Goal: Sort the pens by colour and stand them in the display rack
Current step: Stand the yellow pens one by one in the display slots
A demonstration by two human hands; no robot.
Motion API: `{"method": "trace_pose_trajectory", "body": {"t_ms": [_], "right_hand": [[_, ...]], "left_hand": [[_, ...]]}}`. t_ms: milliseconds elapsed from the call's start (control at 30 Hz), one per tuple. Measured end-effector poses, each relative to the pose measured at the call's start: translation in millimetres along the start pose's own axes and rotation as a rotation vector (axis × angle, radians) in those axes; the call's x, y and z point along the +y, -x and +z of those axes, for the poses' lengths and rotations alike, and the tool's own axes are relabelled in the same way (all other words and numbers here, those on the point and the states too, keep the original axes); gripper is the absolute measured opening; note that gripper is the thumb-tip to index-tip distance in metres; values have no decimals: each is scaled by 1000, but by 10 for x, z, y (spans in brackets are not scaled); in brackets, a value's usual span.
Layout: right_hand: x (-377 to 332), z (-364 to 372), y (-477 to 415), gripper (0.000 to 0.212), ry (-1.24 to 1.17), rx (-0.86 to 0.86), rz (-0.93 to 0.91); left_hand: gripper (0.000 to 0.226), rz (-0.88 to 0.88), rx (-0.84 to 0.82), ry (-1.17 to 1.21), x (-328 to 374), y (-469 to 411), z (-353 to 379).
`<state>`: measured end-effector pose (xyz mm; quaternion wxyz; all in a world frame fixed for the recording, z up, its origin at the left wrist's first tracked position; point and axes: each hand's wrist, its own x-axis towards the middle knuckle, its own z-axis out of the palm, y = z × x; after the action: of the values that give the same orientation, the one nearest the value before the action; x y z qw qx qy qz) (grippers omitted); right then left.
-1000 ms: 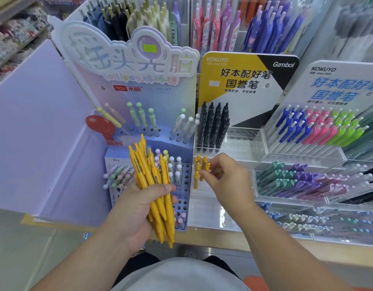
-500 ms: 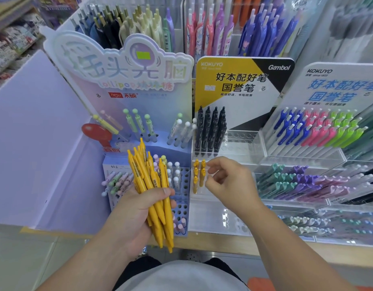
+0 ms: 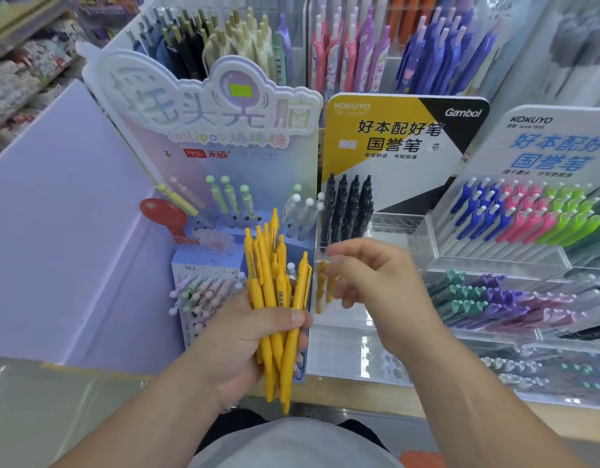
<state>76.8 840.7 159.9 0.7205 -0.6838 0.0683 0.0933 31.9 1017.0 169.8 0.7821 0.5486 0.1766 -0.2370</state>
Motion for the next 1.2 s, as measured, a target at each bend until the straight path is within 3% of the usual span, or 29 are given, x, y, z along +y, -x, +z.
{"method": "trace_pose_trajectory", "body": {"t_ms": [100,200,300,433,567,633,767,967,1200], "right_hand": [[-47,18,39,3,-46,-189,60],[-34,-65,16,29,-164,-271,122],[6,-122,16,29,-254,-350,155],[27,-212,8,24,-329,-321,136],[-15,-449,-8,14,-439,-104,58],[-4,-545,-1,11,-338,33,-31],[175,-514,32,9,111,171,-216],[426,-328,68,12,481,107,-375],[621,-251,61,17,642,45,-464]], "left_hand": [[14,5,-66,-23,26,-11,55],[16,2,-133,-25,28,-32,84],[23,2,-171,-16,-3,-70,86],[34,-7,-142,102,-40,-131,126],[33,-20,-7,193,-62,-213,90],[33,-24,32,222,-76,-231,40],[31,-25,52,254,-113,-233,-40],[31,-11,59,244,-127,-202,-56],[35,-7,70,247,-102,-151,-64]]}}
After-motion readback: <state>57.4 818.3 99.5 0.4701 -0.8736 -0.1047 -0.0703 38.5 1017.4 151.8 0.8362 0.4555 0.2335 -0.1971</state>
